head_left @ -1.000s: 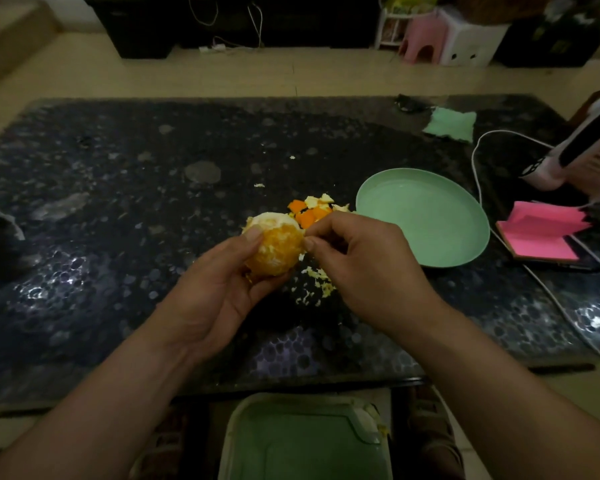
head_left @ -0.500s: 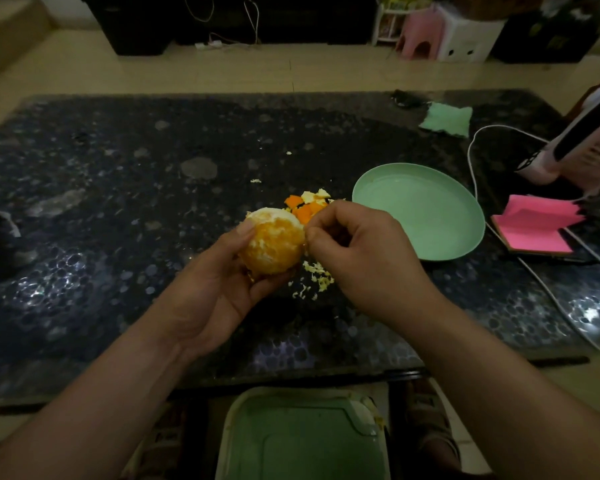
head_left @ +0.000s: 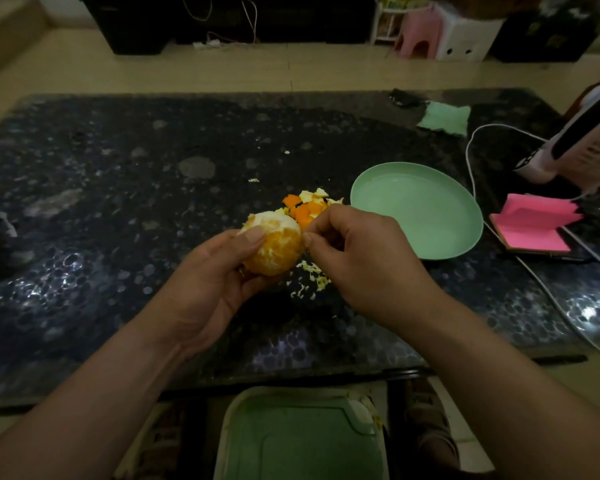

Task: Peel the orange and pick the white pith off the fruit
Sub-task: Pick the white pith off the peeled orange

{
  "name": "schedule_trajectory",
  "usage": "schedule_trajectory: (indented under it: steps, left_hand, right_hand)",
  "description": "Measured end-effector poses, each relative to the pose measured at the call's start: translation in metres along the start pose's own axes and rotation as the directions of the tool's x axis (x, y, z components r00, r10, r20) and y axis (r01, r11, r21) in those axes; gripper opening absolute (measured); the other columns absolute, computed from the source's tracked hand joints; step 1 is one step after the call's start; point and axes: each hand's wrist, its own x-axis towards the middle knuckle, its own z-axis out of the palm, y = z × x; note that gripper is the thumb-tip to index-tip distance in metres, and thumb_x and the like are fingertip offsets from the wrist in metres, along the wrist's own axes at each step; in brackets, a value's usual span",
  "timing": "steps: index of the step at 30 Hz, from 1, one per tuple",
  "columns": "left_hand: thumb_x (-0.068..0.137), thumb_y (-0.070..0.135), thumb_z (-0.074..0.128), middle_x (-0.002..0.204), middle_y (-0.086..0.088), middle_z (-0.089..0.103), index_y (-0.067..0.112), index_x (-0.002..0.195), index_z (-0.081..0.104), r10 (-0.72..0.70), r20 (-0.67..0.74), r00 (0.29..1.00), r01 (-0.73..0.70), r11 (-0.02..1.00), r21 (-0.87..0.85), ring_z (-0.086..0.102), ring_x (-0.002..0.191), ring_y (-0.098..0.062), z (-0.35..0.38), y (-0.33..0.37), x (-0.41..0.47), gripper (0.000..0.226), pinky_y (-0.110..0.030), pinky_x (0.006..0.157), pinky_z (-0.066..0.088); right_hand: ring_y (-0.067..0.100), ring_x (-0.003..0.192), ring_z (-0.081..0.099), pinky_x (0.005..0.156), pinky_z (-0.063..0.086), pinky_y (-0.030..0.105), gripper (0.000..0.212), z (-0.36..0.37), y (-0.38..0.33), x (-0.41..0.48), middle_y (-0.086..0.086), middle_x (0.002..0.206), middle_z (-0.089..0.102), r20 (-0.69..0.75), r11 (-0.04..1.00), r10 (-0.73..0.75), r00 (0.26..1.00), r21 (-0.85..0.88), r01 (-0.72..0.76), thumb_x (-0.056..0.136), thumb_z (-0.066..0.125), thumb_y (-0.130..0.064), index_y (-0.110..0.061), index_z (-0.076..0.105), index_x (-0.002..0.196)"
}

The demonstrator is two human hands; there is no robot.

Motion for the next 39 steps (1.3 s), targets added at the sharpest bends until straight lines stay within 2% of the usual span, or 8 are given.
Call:
schedule_trajectory:
  steps: [10,13,16,23,27,33,37,39]
  left_hand:
    - [0.081,0.039,0.074,0.134,-0.019,0.071,0.016,0.114,0.083,-0.028,0.098,0.995,0.038,0.994,-0.105,0.073,0.114,-0.027,0.008,0.007,-0.007,0.041,-0.032,0.085,0.064]
    - [0.079,0.04,0.084,0.139,-0.02,0.068,0.014,0.123,0.079,-0.057,0.136,0.989,0.079,0.984,-0.161,0.069,0.123,-0.035,0.006,0.01,-0.007,0.051,-0.034,0.086,0.064]
    - [0.066,0.044,0.097,0.142,-0.024,0.064,0.011,0.136,0.07,-0.062,0.162,0.985,0.093,0.978,-0.189,0.07,0.119,-0.038,0.002,0.011,-0.007,0.081,-0.036,0.085,0.064]
    - [0.083,0.047,0.083,0.149,-0.032,0.056,0.007,0.151,0.052,-0.08,0.213,0.974,0.134,0.959,-0.251,0.073,0.109,-0.037,-0.003,0.013,-0.008,0.086,-0.033,0.082,0.064]
    - [0.097,0.046,0.059,0.139,-0.026,0.065,0.006,0.145,0.059,-0.107,0.123,0.987,0.136,0.957,-0.258,0.074,0.1,-0.033,-0.001,0.013,-0.007,0.063,-0.03,0.076,0.065]
    - [0.095,0.039,0.069,0.135,-0.023,0.069,0.008,0.138,0.064,-0.15,-0.094,0.984,0.125,0.966,-0.228,0.073,0.113,-0.039,-0.006,0.007,0.001,0.054,-0.035,0.078,0.066]
    - [0.094,0.038,0.07,0.134,-0.022,0.069,0.009,0.138,0.064,-0.139,-0.114,0.984,0.11,0.966,-0.234,0.073,0.114,-0.04,-0.005,0.009,0.0,0.053,-0.035,0.075,0.065]
    - [0.092,0.038,0.071,0.136,-0.022,0.068,0.01,0.138,0.063,-0.138,-0.113,0.984,0.109,0.967,-0.23,0.073,0.115,-0.041,-0.003,0.009,0.0,0.055,-0.034,0.074,0.064]
  right_hand:
    - [0.009,0.067,0.062,0.059,0.048,0.02,0.01,0.0,0.001,0.0,-0.011,0.072,0.066,-0.081,0.997,0.006,0.997,0.081,0.001,0.091,0.073,-0.018,-0.024,0.069,0.084]
    - [0.008,0.067,0.061,0.059,0.048,0.019,0.01,-0.002,0.003,0.0,-0.01,0.072,0.066,-0.082,0.994,0.018,0.996,0.107,-0.009,0.094,0.071,-0.017,-0.022,0.07,0.084]
    - [0.007,0.066,0.061,0.06,0.048,0.019,0.01,-0.001,0.004,0.001,-0.011,0.071,0.065,-0.08,0.995,0.028,0.996,0.1,-0.02,0.094,0.071,-0.018,-0.022,0.069,0.085]
    - [0.006,0.072,0.064,0.062,0.051,0.02,0.007,0.0,0.011,0.006,-0.01,0.076,0.068,-0.088,0.998,0.061,0.994,0.018,-0.059,0.095,0.07,-0.023,-0.024,0.069,0.088]
    - [0.001,0.076,0.063,0.063,0.047,0.017,0.008,0.006,0.022,0.014,-0.013,0.083,0.07,-0.047,0.993,0.094,0.994,-0.066,-0.097,0.101,0.066,-0.027,-0.027,0.072,0.094]
    - [0.025,0.115,0.066,0.098,0.054,0.039,0.033,0.016,0.042,0.025,0.005,0.127,0.073,0.227,0.923,0.213,0.95,-0.365,-0.119,0.109,0.051,-0.018,-0.023,0.07,0.135]
    - [0.018,0.081,0.064,0.07,0.054,0.039,0.01,0.02,0.044,0.026,-0.001,0.089,0.07,0.123,0.915,0.212,0.969,-0.374,-0.152,0.104,0.062,-0.032,-0.022,0.065,0.1]
    - [0.017,0.073,0.059,0.06,0.044,0.034,0.029,0.023,0.044,0.025,-0.004,0.077,0.063,0.101,0.882,0.189,0.977,-0.455,-0.124,0.099,0.066,-0.048,-0.022,0.065,0.087]
